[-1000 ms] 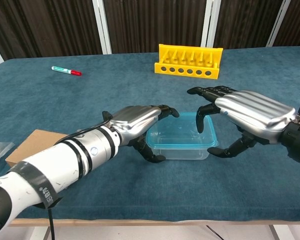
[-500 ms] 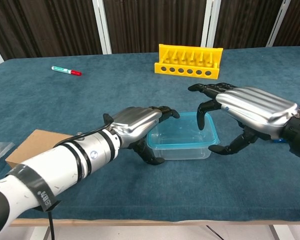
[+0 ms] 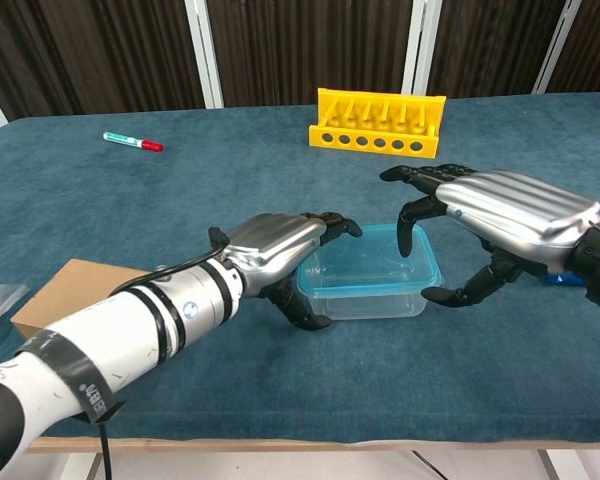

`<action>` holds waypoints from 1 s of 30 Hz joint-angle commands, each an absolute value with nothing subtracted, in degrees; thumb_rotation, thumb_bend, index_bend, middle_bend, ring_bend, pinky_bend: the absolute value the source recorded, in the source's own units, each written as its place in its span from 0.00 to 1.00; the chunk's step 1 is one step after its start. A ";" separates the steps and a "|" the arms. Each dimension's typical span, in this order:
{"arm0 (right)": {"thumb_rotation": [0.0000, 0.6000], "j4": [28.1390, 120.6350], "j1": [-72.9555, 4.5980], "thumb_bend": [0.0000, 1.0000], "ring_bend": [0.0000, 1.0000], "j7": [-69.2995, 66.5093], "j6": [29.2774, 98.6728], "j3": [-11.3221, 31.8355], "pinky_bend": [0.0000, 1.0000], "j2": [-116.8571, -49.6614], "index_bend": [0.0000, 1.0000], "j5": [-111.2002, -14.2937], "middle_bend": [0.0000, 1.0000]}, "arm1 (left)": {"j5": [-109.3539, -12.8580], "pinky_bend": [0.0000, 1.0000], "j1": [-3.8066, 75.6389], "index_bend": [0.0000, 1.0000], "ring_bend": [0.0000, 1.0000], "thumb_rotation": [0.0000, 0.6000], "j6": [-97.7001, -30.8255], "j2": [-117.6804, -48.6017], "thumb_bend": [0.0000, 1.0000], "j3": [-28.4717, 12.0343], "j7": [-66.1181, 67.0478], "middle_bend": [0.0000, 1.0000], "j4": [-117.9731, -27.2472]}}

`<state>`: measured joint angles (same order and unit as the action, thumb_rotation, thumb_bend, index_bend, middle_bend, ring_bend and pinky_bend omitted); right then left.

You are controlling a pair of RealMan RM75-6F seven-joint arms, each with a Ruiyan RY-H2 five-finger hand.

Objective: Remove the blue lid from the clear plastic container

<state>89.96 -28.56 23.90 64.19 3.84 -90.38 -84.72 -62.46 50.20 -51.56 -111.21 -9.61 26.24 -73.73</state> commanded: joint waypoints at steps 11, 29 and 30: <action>1.00 90.93 -28.72 0.23 0.00 24.11 64.23 3.73 0.00 -89.16 0.44 -83.90 0.00 | -63.67 0.44 50.04 0.64 0.44 1.00 -51.16 -111.24 0.30 -9.35 25.02 0.76 -72.45; 1.00 90.05 -30.23 0.23 0.00 25.41 64.80 5.09 0.00 -90.58 0.44 -84.09 0.00 | -66.23 0.45 49.47 0.65 0.44 1.00 -51.59 -110.79 0.30 -8.24 24.58 0.76 -73.47; 1.00 89.79 -30.29 0.23 0.00 25.47 65.10 5.14 0.00 -90.86 0.44 -84.34 0.00 | -66.41 0.45 49.49 0.65 0.44 1.00 -51.71 -110.63 0.30 -8.35 24.60 0.76 -73.66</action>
